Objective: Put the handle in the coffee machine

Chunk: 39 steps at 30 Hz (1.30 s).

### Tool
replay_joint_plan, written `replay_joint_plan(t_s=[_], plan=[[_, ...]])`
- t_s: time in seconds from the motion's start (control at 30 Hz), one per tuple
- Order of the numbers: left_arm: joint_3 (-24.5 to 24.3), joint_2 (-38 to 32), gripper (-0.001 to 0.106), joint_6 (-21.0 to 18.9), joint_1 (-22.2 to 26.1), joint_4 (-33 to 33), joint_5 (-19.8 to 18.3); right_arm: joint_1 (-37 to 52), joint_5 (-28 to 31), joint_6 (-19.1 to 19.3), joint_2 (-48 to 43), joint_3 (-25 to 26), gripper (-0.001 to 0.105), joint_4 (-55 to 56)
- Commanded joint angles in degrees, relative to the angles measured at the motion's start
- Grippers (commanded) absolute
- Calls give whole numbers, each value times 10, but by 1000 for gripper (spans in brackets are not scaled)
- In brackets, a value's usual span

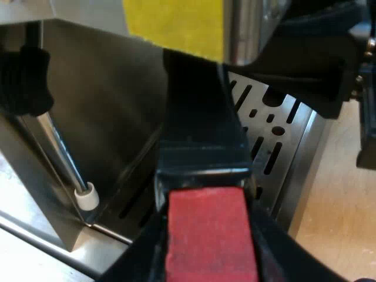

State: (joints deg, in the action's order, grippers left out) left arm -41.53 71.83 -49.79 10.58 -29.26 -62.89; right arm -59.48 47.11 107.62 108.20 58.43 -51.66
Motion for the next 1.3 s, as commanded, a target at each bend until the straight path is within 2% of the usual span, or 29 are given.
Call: replay_joint_plan(t_s=[0.03,0.2,0.6,0.93,1.03,1.07,1.1,1.2,1.3], plan=[[-10,-14,0,16,-2,25,-124,10,-25,23,-2,18,32,-7],[-10,-14,0,16,-2,25,-124,17,-41,33,-2,35,32,-6],[-10,-14,0,16,-2,25,-124,18,-35,36,-2,38,32,-44],[-10,-14,1,16,-2,25,-114,18,-33,2,-2,38,32,-51],[-10,-14,9,16,-2,25,-114,18,-33,1,-2,38,32,-51],[-10,-14,27,16,-2,25,-114,18,-33,1,-2,40,32,-51],[-10,-14,41,16,-2,23,-114,18,-33,1,-2,42,32,-51],[-10,-14,66,16,-2,20,-111,18,-33,1,-2,48,32,-51],[-10,-14,66,16,-2,10,-103,18,-33,1,-2,56,32,-51]])
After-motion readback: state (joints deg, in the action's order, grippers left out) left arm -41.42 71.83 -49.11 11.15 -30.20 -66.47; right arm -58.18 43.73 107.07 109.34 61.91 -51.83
